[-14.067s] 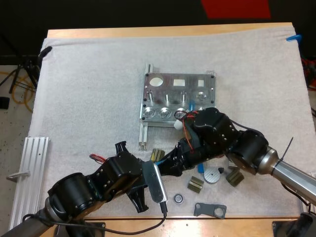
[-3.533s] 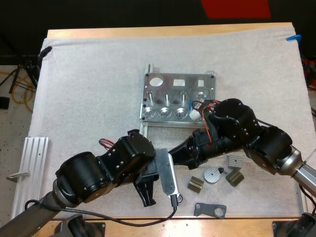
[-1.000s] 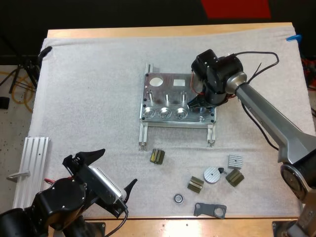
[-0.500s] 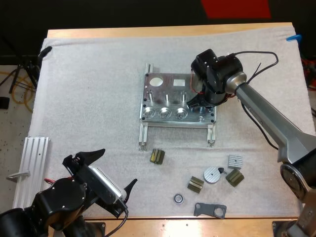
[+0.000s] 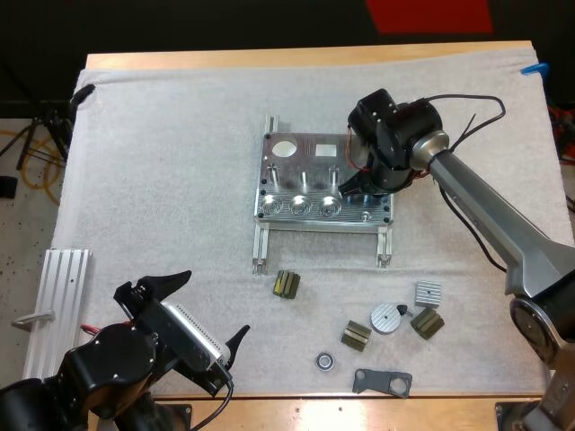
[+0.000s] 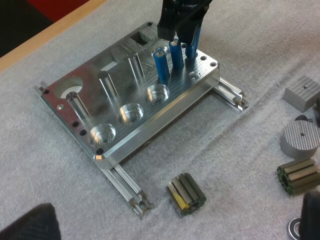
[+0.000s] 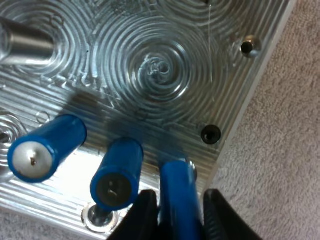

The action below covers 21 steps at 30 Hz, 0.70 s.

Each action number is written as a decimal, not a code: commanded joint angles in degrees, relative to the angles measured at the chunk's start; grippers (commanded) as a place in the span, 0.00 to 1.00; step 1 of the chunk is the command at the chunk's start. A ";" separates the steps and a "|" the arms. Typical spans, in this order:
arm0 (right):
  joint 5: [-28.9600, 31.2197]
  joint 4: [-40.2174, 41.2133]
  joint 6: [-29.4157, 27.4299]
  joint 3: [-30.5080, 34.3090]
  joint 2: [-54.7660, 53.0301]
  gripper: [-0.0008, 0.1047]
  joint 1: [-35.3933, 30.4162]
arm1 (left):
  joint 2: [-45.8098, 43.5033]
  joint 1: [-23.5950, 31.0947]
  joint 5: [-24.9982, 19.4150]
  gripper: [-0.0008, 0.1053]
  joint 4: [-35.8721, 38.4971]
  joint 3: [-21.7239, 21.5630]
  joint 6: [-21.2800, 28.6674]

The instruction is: Load cells from left to right

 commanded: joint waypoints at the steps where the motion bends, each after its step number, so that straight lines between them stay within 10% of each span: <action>1: 0.50 -0.13 -0.71 -0.16 0.08 0.01 -0.25 | -0.36 -0.10 -1.25 0.89 -0.60 -0.05 -0.69; 21: 0.80 1.33 -0.71 -0.16 2.13 0.01 -0.25 | -0.36 -0.10 -1.25 0.89 -0.60 -0.05 -0.69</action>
